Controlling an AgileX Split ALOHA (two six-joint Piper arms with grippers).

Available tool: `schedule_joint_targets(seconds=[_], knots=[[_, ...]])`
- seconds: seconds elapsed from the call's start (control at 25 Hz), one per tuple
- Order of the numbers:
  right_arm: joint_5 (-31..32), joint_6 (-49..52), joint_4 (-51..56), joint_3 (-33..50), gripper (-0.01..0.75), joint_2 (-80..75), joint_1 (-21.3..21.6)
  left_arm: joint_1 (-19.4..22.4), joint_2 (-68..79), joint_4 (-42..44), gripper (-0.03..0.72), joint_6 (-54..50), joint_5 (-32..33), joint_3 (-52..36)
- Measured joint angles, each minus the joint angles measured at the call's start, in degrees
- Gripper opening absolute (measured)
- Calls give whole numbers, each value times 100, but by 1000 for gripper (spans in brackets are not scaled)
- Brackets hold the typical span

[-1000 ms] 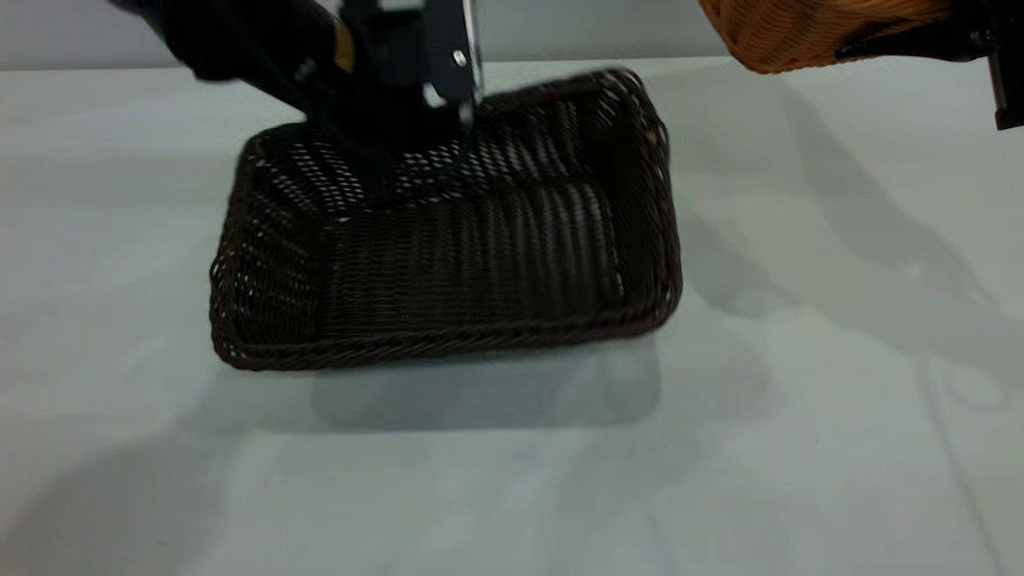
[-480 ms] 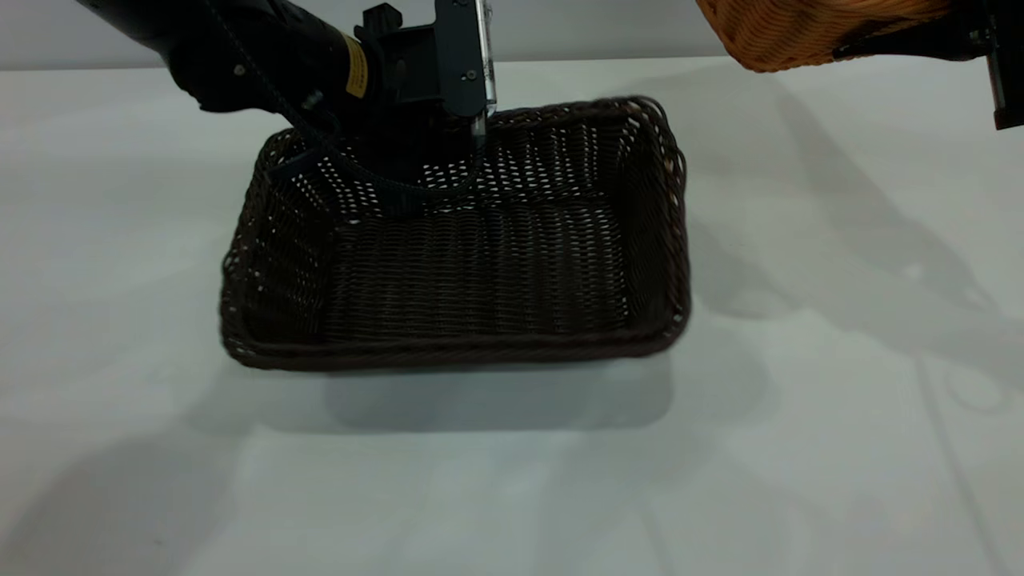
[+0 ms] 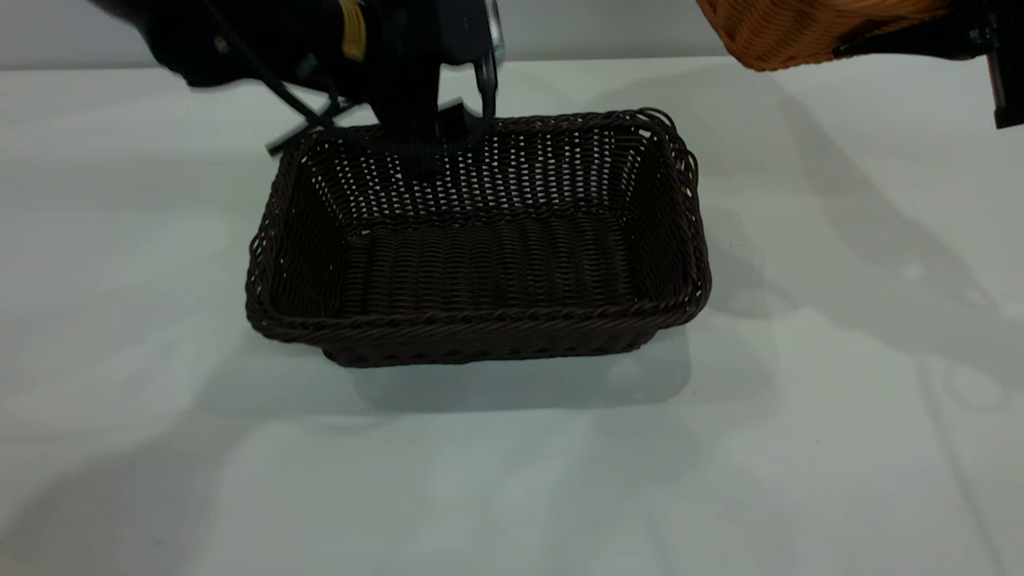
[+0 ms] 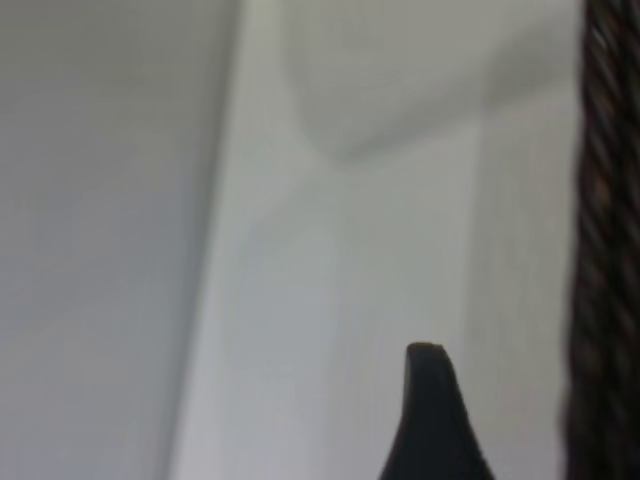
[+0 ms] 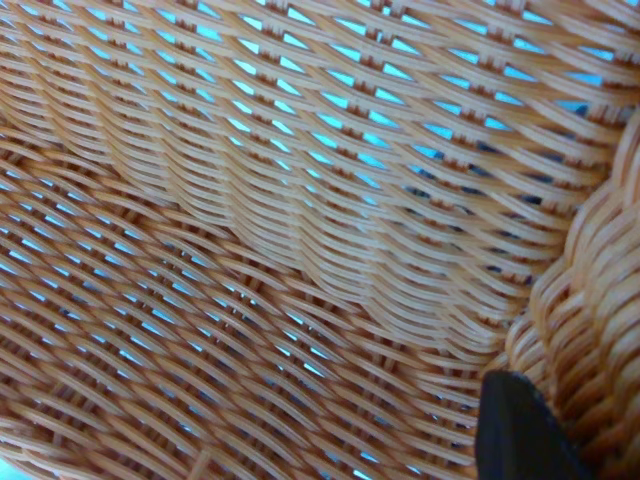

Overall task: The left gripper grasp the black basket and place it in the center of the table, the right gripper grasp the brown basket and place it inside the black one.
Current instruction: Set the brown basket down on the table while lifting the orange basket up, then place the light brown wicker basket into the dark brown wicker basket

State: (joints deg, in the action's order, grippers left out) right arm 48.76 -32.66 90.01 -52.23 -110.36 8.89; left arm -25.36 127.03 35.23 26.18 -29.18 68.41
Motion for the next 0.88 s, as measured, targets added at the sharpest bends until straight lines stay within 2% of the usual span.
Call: schedule_joint_targets(seconds=[0.2,0.36,0.52,0.64,0.72,0.88], knots=[[-89,-23,-12,0,124,4,0,60,-1176,-462,461,83,252,-594],[-132,86,-821,-248,124,4,-106,383,-2318,-1273,461,338,647,-876],[-49,703,-2286,-1034,124,4,-659,776,-3306,-1991,461,379,913,-898],[48,1291,-3496,-1667,124,4,-1194,962,-3857,-2204,461,383,927,-898],[139,1540,-4349,-1932,124,-17,-1583,1017,-4113,-2238,461,383,932,-898],[589,1759,-5355,-2436,124,-357,-2171,1028,-4352,-2245,461,396,938,-898]])
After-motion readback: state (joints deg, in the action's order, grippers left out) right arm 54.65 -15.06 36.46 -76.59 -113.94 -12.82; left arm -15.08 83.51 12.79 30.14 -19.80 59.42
